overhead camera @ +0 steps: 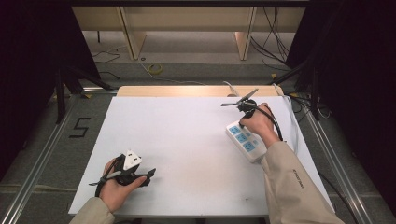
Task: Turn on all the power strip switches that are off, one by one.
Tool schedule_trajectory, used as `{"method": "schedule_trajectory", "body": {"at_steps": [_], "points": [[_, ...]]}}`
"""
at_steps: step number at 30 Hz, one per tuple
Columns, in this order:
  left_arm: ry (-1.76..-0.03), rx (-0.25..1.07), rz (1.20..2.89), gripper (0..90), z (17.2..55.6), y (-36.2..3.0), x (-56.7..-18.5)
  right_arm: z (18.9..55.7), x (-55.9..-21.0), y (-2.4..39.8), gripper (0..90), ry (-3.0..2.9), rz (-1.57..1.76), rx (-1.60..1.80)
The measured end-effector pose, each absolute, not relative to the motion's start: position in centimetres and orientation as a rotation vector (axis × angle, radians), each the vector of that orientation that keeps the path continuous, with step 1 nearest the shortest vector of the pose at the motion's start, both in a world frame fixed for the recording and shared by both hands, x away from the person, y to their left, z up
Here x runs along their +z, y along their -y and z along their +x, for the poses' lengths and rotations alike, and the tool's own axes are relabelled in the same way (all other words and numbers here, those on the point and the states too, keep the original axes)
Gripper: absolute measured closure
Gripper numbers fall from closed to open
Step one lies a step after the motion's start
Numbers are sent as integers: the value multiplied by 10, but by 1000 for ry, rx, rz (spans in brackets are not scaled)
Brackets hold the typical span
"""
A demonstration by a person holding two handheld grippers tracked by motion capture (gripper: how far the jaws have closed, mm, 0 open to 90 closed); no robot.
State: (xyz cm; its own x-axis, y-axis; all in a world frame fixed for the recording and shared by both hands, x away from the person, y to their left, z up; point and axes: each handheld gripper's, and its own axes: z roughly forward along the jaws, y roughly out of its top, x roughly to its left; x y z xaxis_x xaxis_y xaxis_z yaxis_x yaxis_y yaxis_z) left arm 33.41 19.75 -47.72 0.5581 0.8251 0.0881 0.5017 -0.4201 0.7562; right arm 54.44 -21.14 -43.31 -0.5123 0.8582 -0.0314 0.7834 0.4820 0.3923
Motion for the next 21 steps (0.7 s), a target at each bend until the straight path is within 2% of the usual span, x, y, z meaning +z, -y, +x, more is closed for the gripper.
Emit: {"method": "schedule_trajectory", "body": {"at_steps": [13, 21], "points": [[-1061, 598, 2101, 285, 334, -198, -477, 534, -429, 224, 900, -2423, 1409, 628], [-1064, 596, 2105, 285, 334, -198, -478, 525, -424, 228, 835, -2412, 1404, 697]]}}
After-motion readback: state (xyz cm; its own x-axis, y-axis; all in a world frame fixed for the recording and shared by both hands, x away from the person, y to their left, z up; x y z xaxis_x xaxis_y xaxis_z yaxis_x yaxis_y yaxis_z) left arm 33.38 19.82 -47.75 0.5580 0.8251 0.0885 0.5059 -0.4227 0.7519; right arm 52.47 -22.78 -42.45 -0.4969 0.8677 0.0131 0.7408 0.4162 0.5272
